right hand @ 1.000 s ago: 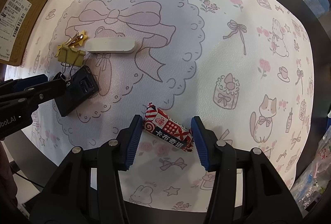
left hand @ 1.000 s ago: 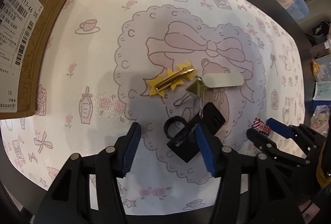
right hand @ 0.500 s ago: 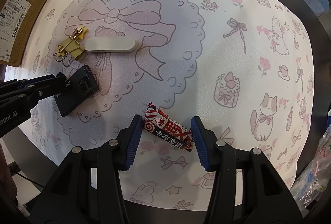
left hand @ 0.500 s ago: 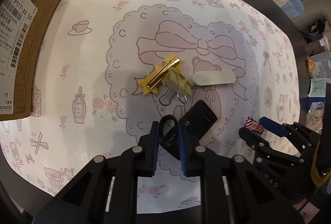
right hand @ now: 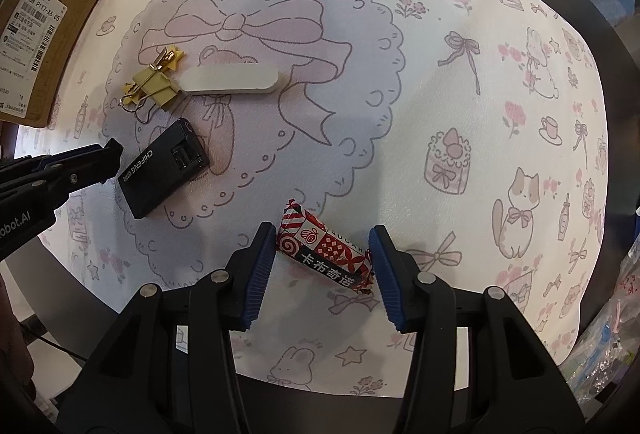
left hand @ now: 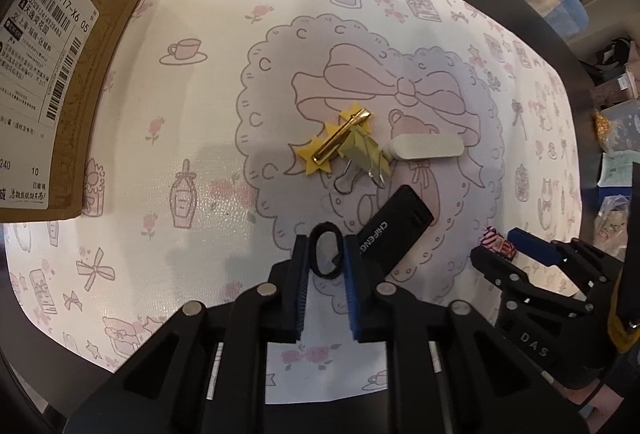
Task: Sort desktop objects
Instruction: 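Lift the candy bar with right gripper while left gripper carries hair tie toward box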
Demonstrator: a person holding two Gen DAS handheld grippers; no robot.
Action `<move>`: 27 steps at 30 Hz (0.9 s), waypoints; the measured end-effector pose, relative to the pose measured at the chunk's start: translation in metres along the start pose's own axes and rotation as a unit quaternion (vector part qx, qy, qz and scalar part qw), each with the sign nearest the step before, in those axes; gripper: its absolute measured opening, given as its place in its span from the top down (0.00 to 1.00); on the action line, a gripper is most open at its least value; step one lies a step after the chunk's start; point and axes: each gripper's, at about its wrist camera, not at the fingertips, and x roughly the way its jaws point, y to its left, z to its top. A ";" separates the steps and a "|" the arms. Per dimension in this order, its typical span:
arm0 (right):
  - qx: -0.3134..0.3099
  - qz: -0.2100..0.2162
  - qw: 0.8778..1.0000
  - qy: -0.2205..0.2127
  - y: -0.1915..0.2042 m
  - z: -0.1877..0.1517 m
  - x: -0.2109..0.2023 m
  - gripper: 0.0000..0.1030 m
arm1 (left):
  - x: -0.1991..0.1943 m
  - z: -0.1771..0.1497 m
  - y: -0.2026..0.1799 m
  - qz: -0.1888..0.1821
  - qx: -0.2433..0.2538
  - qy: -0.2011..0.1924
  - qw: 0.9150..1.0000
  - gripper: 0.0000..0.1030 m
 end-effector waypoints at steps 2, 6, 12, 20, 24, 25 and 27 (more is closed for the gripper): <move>0.003 0.000 1.000 -0.002 0.002 0.004 -0.003 0.52 | -0.004 -0.001 0.004 0.000 -0.001 0.000 1.000 0.84; 0.010 -0.003 1.000 -0.007 0.006 0.012 -0.012 0.52 | -0.015 -0.004 0.010 0.003 0.000 -0.005 1.000 0.84; 0.024 -0.005 1.000 -0.017 0.023 0.042 -0.049 0.52 | -0.048 -0.007 0.018 0.002 -0.003 -0.005 1.000 0.84; 0.048 -0.003 0.998 -0.047 0.010 -0.025 -0.115 0.52 | -0.140 -0.011 0.018 0.010 0.004 -0.026 1.000 0.84; 0.062 -0.005 0.996 -0.066 0.024 -0.020 -0.150 0.52 | -0.189 -0.016 0.018 0.017 0.017 -0.037 0.999 0.84; 0.065 -0.006 0.995 -0.071 0.027 -0.019 -0.158 0.52 | -0.200 -0.017 0.018 0.018 0.020 -0.040 0.999 0.84; 0.072 -0.007 0.994 -0.081 0.034 -0.017 -0.176 0.52 | -0.224 -0.021 0.019 0.020 0.024 -0.047 0.998 0.84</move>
